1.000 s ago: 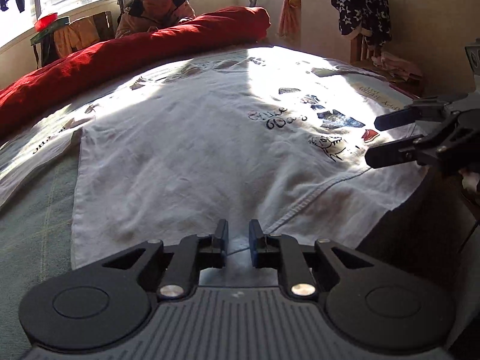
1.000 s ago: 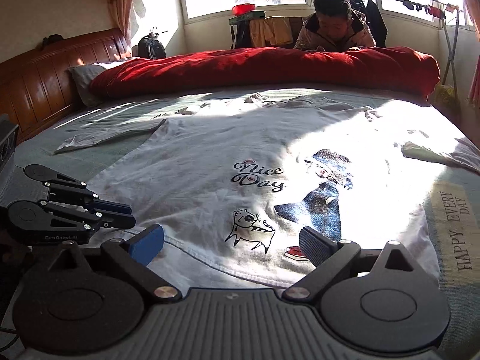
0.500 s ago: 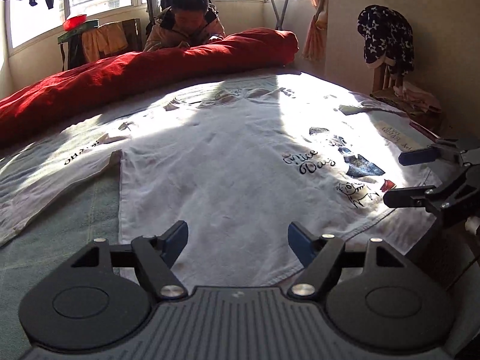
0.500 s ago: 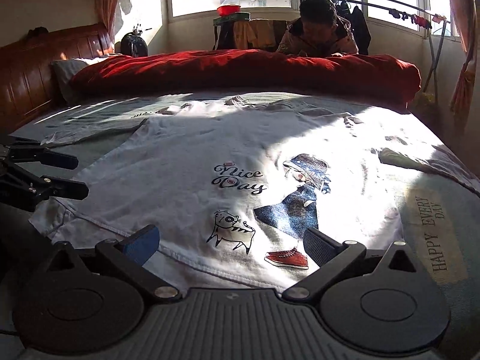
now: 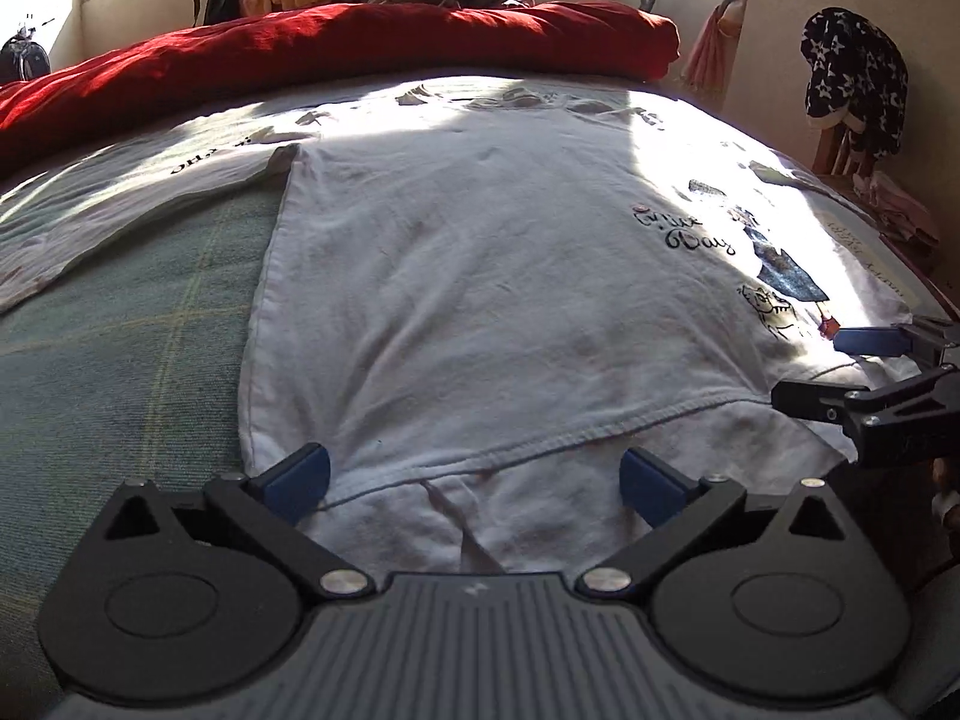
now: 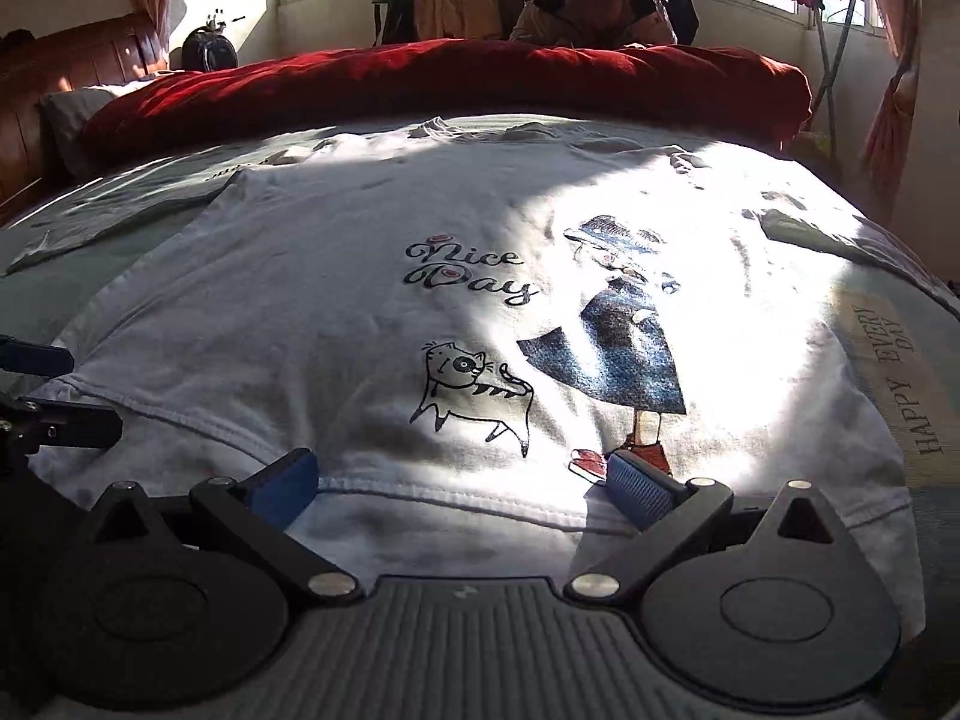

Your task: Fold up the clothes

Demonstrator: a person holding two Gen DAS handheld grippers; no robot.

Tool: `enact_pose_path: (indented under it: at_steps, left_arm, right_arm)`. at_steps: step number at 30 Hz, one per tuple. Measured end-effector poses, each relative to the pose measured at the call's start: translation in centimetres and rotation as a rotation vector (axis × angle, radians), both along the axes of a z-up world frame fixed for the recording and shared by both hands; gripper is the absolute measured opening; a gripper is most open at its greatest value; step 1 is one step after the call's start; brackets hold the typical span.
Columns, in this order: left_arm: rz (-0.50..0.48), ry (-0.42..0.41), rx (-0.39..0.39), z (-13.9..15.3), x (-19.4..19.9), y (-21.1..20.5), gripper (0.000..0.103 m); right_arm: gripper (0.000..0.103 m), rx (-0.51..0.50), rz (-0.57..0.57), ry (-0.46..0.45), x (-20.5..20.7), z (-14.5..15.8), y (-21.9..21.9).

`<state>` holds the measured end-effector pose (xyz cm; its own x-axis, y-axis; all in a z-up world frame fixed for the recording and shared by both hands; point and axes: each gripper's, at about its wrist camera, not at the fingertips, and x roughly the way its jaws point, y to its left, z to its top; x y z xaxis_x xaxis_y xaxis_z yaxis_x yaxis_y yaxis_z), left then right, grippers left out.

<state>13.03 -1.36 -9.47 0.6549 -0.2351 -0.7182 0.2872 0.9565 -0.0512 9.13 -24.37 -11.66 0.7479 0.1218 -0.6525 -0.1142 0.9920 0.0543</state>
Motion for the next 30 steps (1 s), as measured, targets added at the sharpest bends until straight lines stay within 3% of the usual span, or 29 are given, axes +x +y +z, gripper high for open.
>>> enact_pose_path:
  at_steps: [5,7,10,13,15,21,24,27,30]
  left_arm:
    - [0.024,-0.005,0.028,0.6,0.1,-0.5,0.102]
    - [0.03,0.0,0.013,1.0,0.8,-0.6,0.102]
    - [0.045,0.02,-0.081,0.9,1.5,-0.1,0.102]
    - [0.076,0.039,-0.169,0.1,1.7,0.8,0.102]
    - [0.081,0.03,-0.174,0.0,1.3,1.3,0.102]
    - [0.071,0.012,-0.09,1.6,0.8,0.8,0.102]
    - [0.022,-0.022,-0.118,2.9,1.4,0.2,0.102]
    - [-0.015,0.011,-0.194,2.7,3.2,-0.4,0.102]
    - [0.03,0.1,-0.166,0.9,5.0,-1.1,0.102]
  right_arm:
    - [0.103,0.063,0.003,-0.076,-2.4,1.5,-2.2]
    - [0.103,0.11,-0.06,-0.113,-1.7,2.7,-4.4]
    - [0.103,0.201,-0.142,-0.093,0.2,2.9,-7.8]
    - [0.103,0.291,-0.233,-0.013,1.3,0.7,-11.1]
    - [0.103,0.344,-0.231,-0.06,-0.1,0.0,-12.5]
    - [0.103,0.284,-0.241,-0.069,-1.4,-0.3,-12.3]
    - [0.103,0.236,-0.256,-0.064,-1.0,-0.3,-11.4]
    - [0.103,0.177,-0.265,-0.058,-0.8,-0.4,-10.5]
    - [0.103,0.139,-0.262,-0.047,-0.6,-0.4,-10.1]
